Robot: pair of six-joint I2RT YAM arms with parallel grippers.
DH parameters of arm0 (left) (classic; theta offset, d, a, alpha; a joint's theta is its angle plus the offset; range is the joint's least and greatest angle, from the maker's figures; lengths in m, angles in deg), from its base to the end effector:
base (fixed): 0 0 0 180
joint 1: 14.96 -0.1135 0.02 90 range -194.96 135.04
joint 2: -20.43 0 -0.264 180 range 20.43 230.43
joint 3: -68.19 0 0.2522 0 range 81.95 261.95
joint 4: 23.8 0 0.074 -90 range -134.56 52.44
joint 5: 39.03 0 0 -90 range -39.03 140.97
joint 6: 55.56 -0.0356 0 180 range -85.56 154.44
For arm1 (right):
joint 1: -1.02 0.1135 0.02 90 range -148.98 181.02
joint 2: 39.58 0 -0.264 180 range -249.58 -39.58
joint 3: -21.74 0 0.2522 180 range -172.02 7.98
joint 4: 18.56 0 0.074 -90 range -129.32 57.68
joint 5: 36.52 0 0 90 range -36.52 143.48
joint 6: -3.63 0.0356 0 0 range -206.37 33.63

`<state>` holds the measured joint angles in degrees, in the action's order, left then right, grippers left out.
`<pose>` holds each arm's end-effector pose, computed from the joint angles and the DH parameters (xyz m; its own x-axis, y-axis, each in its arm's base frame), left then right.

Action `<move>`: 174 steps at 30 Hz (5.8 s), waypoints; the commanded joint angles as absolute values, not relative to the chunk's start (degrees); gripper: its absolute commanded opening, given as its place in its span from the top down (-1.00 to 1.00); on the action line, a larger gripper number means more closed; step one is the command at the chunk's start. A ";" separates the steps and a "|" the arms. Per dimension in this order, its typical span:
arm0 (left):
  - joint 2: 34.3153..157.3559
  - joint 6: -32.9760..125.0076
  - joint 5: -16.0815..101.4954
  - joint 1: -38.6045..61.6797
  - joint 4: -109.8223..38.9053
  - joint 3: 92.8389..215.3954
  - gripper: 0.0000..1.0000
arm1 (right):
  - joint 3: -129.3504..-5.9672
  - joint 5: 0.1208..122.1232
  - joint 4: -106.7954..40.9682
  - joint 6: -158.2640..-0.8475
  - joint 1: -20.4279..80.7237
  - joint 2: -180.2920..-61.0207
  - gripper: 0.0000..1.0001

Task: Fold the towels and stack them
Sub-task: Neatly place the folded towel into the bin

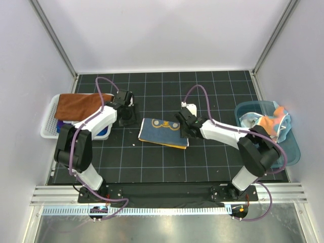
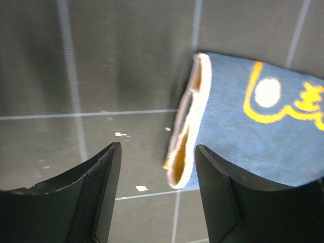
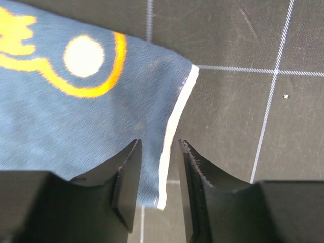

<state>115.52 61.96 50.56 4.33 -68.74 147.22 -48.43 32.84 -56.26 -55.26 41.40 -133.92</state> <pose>0.3198 -0.1122 0.2108 -0.8863 -0.1793 -0.4271 -0.0856 0.9695 -0.2296 0.2524 0.1982 0.1788 -0.8230 -0.0652 -0.5643 -0.0636 0.9977 -0.0225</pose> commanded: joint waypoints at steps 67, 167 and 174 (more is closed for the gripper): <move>116.76 67.32 71.16 12.28 -68.05 146.28 1.00 | -37.11 42.06 -48.40 -52.53 38.90 -116.41 0.43; 109.55 53.42 77.95 -32.36 -50.92 153.93 -0.10 | -36.94 50.05 -42.42 -55.43 38.64 -117.97 0.51; 104.72 59.21 72.15 -31.58 -51.10 151.83 -0.15 | -38.43 49.26 -43.83 -55.43 38.64 -116.66 0.46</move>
<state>109.14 55.19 74.48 -31.89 -52.09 151.44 -35.77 49.73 -44.20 -54.80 38.78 -119.26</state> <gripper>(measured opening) 0.574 0.267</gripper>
